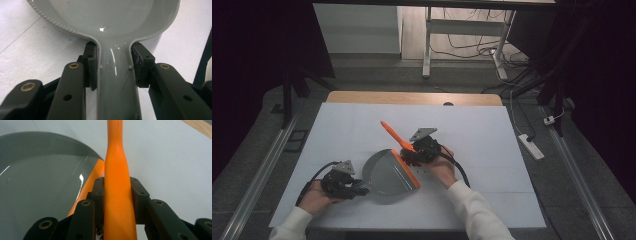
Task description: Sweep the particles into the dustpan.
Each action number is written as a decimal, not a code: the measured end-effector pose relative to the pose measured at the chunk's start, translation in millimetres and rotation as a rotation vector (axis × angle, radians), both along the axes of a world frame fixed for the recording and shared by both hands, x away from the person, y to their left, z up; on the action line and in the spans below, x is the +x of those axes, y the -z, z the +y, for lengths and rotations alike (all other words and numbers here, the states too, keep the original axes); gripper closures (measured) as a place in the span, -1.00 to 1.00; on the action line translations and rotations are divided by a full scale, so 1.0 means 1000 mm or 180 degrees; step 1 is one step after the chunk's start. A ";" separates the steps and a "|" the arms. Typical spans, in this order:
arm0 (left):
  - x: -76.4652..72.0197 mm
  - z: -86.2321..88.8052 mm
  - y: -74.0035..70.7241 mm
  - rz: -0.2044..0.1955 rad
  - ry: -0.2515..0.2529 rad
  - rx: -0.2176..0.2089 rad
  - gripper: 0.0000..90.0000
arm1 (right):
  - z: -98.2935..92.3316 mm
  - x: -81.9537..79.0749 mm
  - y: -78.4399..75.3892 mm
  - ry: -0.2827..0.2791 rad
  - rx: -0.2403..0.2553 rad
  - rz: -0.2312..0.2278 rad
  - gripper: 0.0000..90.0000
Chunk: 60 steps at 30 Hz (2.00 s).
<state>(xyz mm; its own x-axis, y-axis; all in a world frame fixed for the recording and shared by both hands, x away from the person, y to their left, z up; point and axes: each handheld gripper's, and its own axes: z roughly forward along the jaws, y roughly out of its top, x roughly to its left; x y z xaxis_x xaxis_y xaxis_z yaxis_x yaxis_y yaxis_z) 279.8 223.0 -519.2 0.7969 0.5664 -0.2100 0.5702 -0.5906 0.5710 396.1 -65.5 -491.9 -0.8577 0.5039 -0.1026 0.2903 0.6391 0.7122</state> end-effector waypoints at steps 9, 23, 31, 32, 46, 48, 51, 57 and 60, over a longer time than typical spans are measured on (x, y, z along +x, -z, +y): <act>0.000 0.000 0.000 0.0000 0.0001 0.0003 0.38 | 0.009 -0.007 0.000 -0.0126 0.0035 0.0047 0.55; 0.000 0.000 0.000 -0.0001 0.0007 0.0008 0.38 | 0.031 -0.031 -0.011 -0.0559 0.0133 0.0016 0.55; 0.000 0.000 0.000 0.0001 0.0008 0.0007 0.38 | 0.006 -0.019 -0.030 -0.0229 0.0253 -0.0198 0.55; 0.000 0.000 0.000 0.0001 0.0008 0.0008 0.38 | 0.002 -0.016 -0.031 -0.0161 0.0276 -0.0184 0.55; 0.000 0.000 0.001 0.0005 0.0009 -0.0001 0.38 | -0.013 0.001 -0.008 0.0114 0.0059 0.0013 0.55; -0.001 0.000 0.001 0.0005 0.0004 -0.0002 0.38 | -0.010 -0.001 -0.002 0.0094 -0.0018 0.0043 0.55; -0.001 0.000 0.001 0.0004 0.0002 -0.0001 0.38 | -0.008 -0.005 -0.002 0.0052 -0.0014 0.0035 0.55; -0.001 0.000 0.001 0.0007 0.0005 -0.0002 0.38 | -0.003 -0.013 -0.001 -0.0035 0.0233 0.0298 0.55; -0.001 0.000 0.001 0.0008 0.0004 -0.0003 0.38 | 0.004 -0.020 -0.004 -0.0145 0.0339 0.0343 0.55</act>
<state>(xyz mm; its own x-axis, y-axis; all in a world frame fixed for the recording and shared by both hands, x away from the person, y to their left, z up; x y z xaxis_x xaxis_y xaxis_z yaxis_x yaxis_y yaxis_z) 279.2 222.8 -520.7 0.7972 0.5652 -0.2123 0.5708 -0.5909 0.5701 376.6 -61.3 -488.0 -0.8830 0.4673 0.0433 0.3412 0.5759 0.7429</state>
